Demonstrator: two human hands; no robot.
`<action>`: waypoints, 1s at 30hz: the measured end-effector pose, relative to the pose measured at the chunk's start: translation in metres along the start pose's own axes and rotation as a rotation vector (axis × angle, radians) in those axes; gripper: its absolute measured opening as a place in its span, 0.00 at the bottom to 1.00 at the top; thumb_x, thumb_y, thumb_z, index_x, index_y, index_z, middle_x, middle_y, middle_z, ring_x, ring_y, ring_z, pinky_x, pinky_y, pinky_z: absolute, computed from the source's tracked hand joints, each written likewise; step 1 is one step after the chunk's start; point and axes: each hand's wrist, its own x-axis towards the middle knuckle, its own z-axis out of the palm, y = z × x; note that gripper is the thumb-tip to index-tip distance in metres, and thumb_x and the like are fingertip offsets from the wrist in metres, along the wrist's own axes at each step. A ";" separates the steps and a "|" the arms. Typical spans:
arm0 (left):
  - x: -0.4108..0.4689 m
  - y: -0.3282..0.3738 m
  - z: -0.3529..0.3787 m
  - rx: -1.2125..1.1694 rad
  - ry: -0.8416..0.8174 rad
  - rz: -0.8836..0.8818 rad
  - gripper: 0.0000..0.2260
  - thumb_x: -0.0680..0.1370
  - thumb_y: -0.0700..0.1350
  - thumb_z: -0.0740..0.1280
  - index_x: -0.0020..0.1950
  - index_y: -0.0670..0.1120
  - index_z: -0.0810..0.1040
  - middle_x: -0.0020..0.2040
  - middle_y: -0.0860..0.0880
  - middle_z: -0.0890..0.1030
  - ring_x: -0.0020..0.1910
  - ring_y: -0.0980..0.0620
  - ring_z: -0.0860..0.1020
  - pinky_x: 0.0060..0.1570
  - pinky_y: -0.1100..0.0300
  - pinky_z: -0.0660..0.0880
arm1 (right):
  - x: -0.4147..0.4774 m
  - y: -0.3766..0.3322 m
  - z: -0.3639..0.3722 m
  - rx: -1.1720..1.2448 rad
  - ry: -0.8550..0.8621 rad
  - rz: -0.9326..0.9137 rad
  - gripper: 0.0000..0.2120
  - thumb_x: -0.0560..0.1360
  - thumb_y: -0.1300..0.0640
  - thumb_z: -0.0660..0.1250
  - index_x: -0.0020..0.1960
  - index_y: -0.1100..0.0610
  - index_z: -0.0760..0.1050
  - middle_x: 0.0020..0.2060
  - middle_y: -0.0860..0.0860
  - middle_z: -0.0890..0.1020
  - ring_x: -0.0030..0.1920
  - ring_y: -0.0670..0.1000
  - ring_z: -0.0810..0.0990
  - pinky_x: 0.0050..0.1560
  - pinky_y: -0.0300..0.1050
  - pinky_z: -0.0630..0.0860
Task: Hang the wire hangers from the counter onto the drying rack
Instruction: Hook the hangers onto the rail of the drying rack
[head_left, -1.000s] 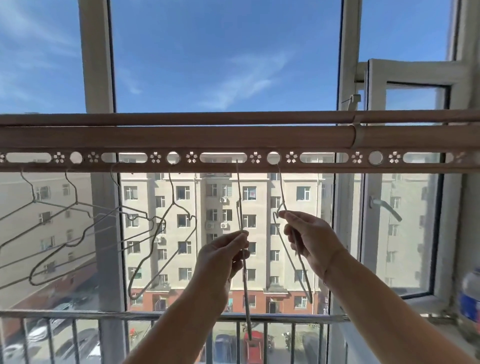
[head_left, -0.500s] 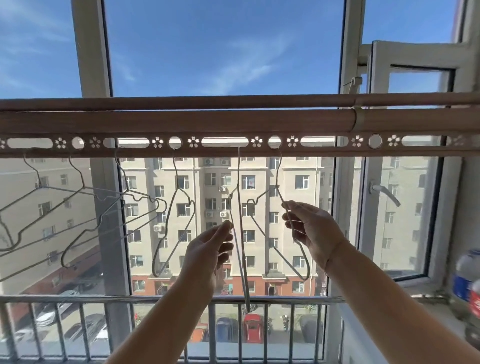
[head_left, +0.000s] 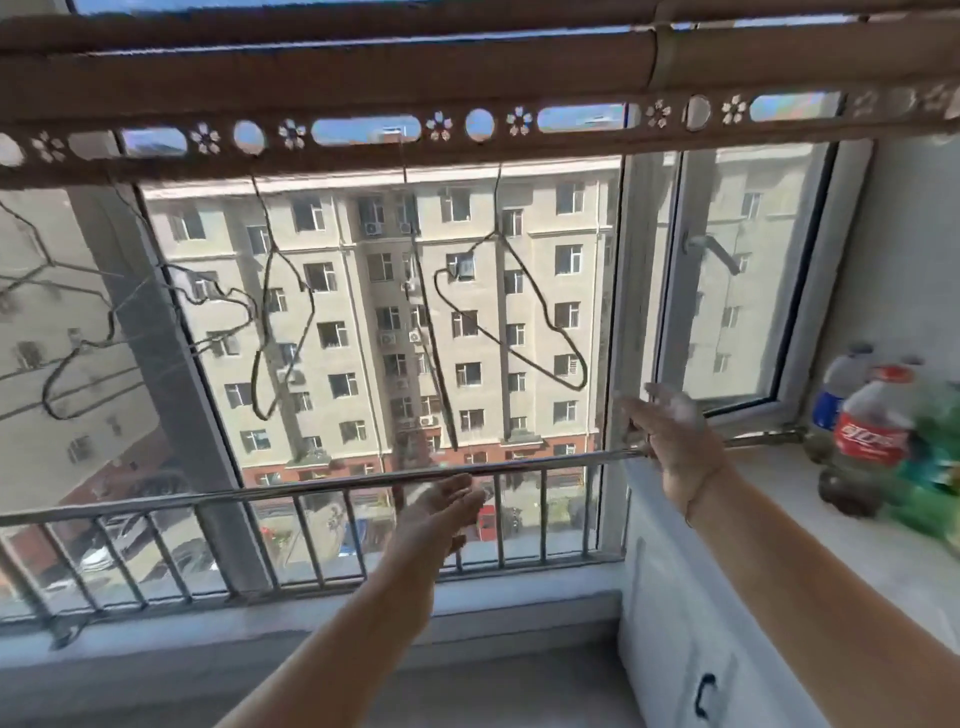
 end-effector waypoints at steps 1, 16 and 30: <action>-0.004 -0.008 0.011 0.029 -0.043 -0.010 0.16 0.73 0.45 0.70 0.60 0.47 0.77 0.54 0.50 0.82 0.54 0.50 0.79 0.55 0.55 0.71 | -0.005 0.007 -0.010 -0.004 0.030 -0.001 0.32 0.69 0.52 0.73 0.68 0.57 0.65 0.48 0.55 0.75 0.37 0.47 0.70 0.33 0.38 0.67; -0.056 -0.105 0.209 0.176 -0.501 -0.152 0.19 0.74 0.41 0.70 0.64 0.44 0.74 0.57 0.47 0.80 0.50 0.58 0.79 0.44 0.72 0.75 | -0.120 0.118 -0.230 -0.126 0.498 0.176 0.29 0.70 0.55 0.73 0.67 0.59 0.65 0.49 0.53 0.71 0.49 0.51 0.73 0.50 0.42 0.68; -0.133 -0.195 0.379 0.317 -0.807 -0.289 0.14 0.74 0.45 0.71 0.59 0.48 0.77 0.54 0.50 0.80 0.47 0.58 0.77 0.44 0.64 0.70 | -0.276 0.161 -0.427 -0.276 1.048 0.420 0.23 0.71 0.61 0.71 0.63 0.65 0.69 0.46 0.55 0.73 0.46 0.52 0.72 0.44 0.41 0.69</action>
